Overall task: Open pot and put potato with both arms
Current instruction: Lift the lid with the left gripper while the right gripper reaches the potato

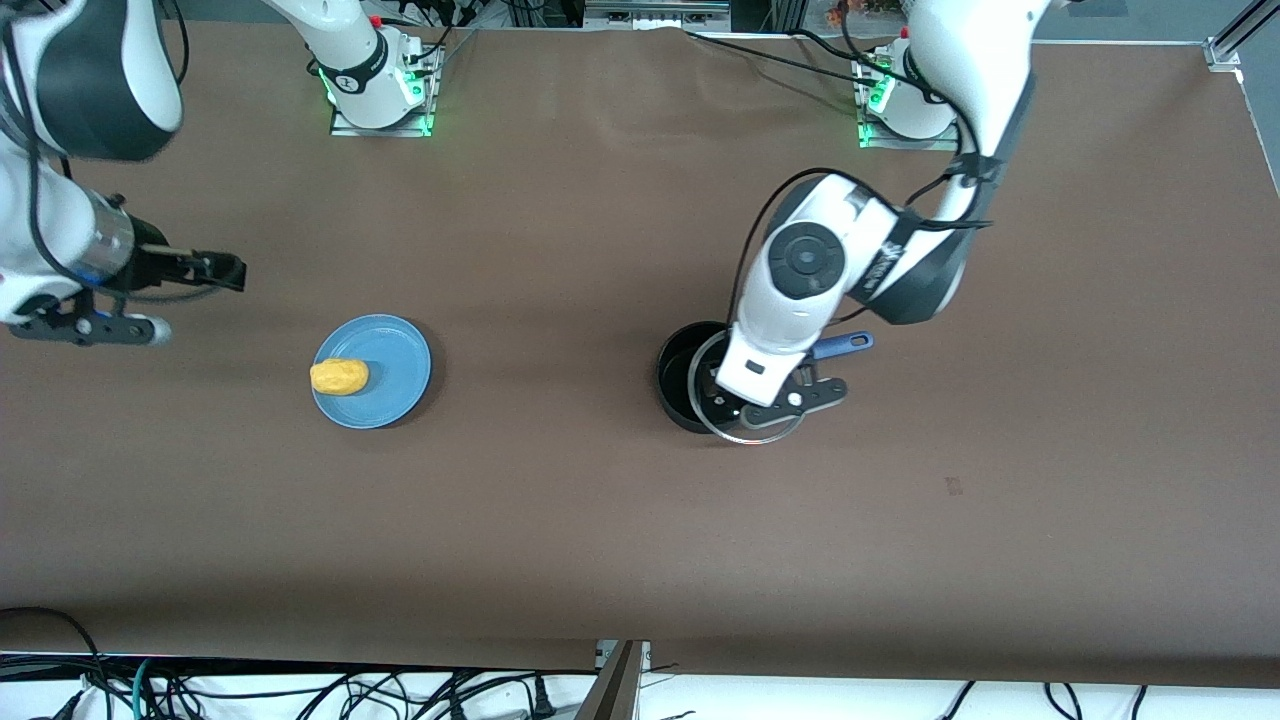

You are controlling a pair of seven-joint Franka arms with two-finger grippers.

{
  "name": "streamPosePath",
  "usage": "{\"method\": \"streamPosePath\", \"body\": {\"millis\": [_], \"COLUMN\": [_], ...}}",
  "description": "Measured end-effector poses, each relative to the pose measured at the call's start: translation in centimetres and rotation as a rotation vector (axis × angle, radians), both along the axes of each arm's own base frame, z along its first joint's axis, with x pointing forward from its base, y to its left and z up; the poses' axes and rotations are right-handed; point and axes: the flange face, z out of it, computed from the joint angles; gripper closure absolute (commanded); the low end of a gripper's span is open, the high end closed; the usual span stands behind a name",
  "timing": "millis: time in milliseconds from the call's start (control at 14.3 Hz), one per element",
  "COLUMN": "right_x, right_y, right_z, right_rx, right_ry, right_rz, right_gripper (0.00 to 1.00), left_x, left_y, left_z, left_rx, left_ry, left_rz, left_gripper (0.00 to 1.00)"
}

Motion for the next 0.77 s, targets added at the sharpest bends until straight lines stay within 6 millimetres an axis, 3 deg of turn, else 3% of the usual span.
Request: {"method": "streamPosePath", "body": {"millis": [210,490,630,770], "right_x": [1.5,4.4,5.4,5.8], "right_y": [-0.9,-3.5,-4.0,-3.8], "right_z": [-3.3,-11.6,-16.2,-19.6], "right_rx": [-0.002,0.057,0.046,0.031], "right_ry": [0.013,0.020,0.026,0.043], "right_rz": [-0.018,-0.156,-0.263,-0.330], "right_gripper": [0.00,0.00,0.00,0.00], "left_x": [0.9,1.6,1.9,2.1], "left_y": [4.2,11.3,14.8,17.8], "left_z": [3.3,7.0,8.2,9.3], "left_rx": [-0.028,-0.024,-0.023,-0.026], "left_ry": [0.039,0.094,0.116,0.122], "left_rz": [-0.066,-0.178,-0.226,-0.250], "left_gripper": [0.73,0.72,0.72,0.72]}}
